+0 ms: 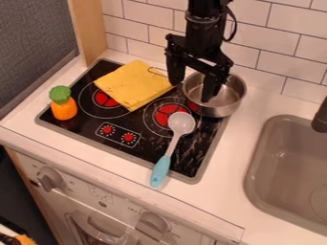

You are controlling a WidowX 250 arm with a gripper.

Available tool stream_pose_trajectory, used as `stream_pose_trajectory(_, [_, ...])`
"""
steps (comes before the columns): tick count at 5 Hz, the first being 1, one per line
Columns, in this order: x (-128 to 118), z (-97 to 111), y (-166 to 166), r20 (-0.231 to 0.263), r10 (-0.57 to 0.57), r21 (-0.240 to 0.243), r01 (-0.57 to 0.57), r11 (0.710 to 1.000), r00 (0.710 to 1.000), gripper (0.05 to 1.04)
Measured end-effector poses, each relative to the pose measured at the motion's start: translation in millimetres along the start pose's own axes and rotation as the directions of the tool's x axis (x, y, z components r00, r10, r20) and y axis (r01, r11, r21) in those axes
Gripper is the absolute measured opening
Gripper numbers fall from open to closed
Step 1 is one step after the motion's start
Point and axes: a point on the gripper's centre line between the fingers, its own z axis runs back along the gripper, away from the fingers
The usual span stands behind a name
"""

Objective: Take the carrot and put it in the silver pot.

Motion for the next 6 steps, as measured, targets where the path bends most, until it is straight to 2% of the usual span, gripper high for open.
stream_pose_trajectory(1, [-4.2,-12.9,-1.9,-0.036,-0.004,-0.01,0.004,1.0,0.999,1.001])
stream_pose_trajectory(2, [-27.4,-19.8,31.5,-0.061,0.065,-0.022,-0.066,0.998,0.996,1.001])
stream_pose_trajectory(3, [-47.1,-11.1,70.4,-0.034,0.141,-0.008,-0.142,0.99,0.989,1.001])
stream_pose_trajectory(4, [-69.3,-11.6,98.4,-0.012,0.143,0.009,-0.143,0.99,0.99,1.001])
stream_pose_trajectory(5, [-90.0,-15.4,132.5,-0.004,0.131,0.046,-0.13,0.99,0.991,1.001])
stream_pose_trajectory(6, [-108.5,-22.2,149.2,-0.011,0.154,0.062,-0.153,0.986,0.988,1.001])
